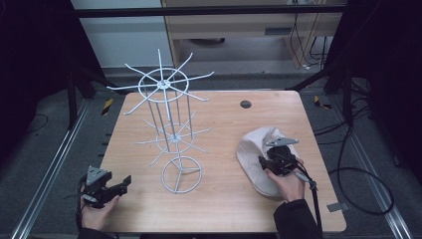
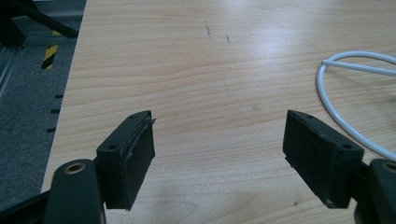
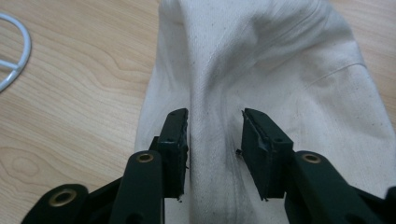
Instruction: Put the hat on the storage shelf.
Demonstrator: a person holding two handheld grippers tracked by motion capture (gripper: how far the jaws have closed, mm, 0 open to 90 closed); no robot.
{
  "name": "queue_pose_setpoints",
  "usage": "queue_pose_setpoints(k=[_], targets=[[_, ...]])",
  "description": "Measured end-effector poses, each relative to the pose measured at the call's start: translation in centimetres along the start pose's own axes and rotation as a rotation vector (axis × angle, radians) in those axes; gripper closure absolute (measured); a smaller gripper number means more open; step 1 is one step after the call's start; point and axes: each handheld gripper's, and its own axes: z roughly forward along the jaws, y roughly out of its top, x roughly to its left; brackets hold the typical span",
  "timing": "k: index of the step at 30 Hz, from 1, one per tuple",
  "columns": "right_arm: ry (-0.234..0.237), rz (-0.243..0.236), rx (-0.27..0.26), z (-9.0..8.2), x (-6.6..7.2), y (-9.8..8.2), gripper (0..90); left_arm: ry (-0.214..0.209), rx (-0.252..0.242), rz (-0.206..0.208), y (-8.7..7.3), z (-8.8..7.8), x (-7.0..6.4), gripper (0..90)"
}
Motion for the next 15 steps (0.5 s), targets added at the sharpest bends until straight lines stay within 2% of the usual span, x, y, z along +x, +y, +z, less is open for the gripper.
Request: queue_pose_setpoints(k=[8,15], targets=[[-0.014,-0.007,0.037,0.42,0.07,0.01,69.0,-0.001,0.004,0.004,0.01,-0.01,-0.04,25.6],[-0.024,-0.009,0.090,0.84,0.24,-0.07,86.1,-0.002,0.004,0.005,0.04,-0.05,-0.05,25.9]])
